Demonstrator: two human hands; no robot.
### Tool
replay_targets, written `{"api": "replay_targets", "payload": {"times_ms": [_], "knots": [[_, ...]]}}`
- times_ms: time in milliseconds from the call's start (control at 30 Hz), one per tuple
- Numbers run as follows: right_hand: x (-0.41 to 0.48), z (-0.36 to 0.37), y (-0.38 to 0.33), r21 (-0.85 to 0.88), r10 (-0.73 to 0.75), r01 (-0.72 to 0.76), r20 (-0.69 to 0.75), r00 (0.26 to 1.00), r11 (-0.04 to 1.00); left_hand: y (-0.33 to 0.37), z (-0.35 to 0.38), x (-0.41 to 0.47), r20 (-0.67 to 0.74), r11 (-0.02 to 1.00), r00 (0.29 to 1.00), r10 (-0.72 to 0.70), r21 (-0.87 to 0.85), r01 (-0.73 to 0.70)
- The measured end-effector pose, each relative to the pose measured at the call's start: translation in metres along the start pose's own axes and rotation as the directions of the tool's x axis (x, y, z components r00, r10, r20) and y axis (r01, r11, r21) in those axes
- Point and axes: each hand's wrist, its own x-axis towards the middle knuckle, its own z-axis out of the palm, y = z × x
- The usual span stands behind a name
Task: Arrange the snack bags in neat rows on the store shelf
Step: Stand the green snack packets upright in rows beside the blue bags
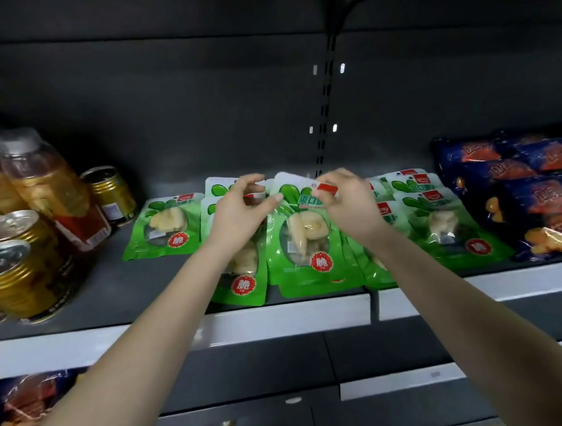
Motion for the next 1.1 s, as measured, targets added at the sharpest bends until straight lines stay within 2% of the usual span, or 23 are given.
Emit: {"api": "replay_targets", "payload": {"times_ms": [100,233,333,400,500,533,600,667,733,833,967,1100], "knots": [[0.012,-0.003,-0.018,0.139,-0.007,0.019,-0.084,0.996,0.99,0.004,-0.016,-0.001,0.143,0.984,0.989,-0.049,-0.164,0.072],[0.023,0.005,-0.048,0.302,-0.008,0.041,-0.111,0.994,0.952,0.008,-0.043,-0.006,-0.011,0.962,0.997,-0.075,-0.263,0.069],[0.032,0.022,-0.073,0.3,-0.065,0.111,-0.159,0.985,0.947,0.008,-0.071,-0.012,-0.09,0.946,0.987,-0.13,-0.309,0.096],[0.033,0.037,-0.091,0.259,-0.142,0.178,-0.153,0.978,0.949,0.004,-0.092,-0.015,-0.192,0.947,0.963,-0.19,-0.293,0.128],[0.024,0.065,-0.116,0.21,-0.284,0.297,-0.088,0.955,0.932,-0.012,-0.127,-0.022,-0.371,0.958,0.893,-0.256,-0.218,0.185],[0.019,0.075,-0.124,0.219,-0.308,0.307,-0.028,0.951,0.926,-0.019,-0.139,-0.025,-0.42,0.957,0.863,-0.281,-0.182,0.224],[0.008,0.097,-0.135,0.235,-0.319,0.274,0.182,0.93,0.933,-0.032,-0.161,-0.037,-0.48,0.943,0.815,-0.325,-0.094,0.32],[0.001,0.119,-0.141,0.197,-0.295,0.23,0.425,0.856,0.953,-0.04,-0.171,-0.049,-0.461,0.909,0.829,-0.316,0.103,0.404],[-0.003,0.133,-0.142,0.095,-0.304,0.302,0.54,0.785,0.949,-0.043,-0.169,-0.059,-0.405,0.837,0.863,-0.301,0.32,0.443],[-0.002,0.139,-0.135,-0.011,-0.369,0.434,0.506,0.779,0.901,-0.049,-0.162,-0.065,-0.41,0.804,0.847,-0.338,0.342,0.486],[0.001,0.137,-0.114,0.075,-0.37,0.384,0.487,0.791,0.92,-0.054,-0.159,-0.065,-0.433,0.792,0.833,-0.345,0.342,0.506],[-0.003,0.133,-0.105,0.142,-0.432,0.417,0.471,0.769,0.898,-0.06,-0.154,-0.064,-0.429,0.779,0.847,-0.314,0.394,0.489]]}}
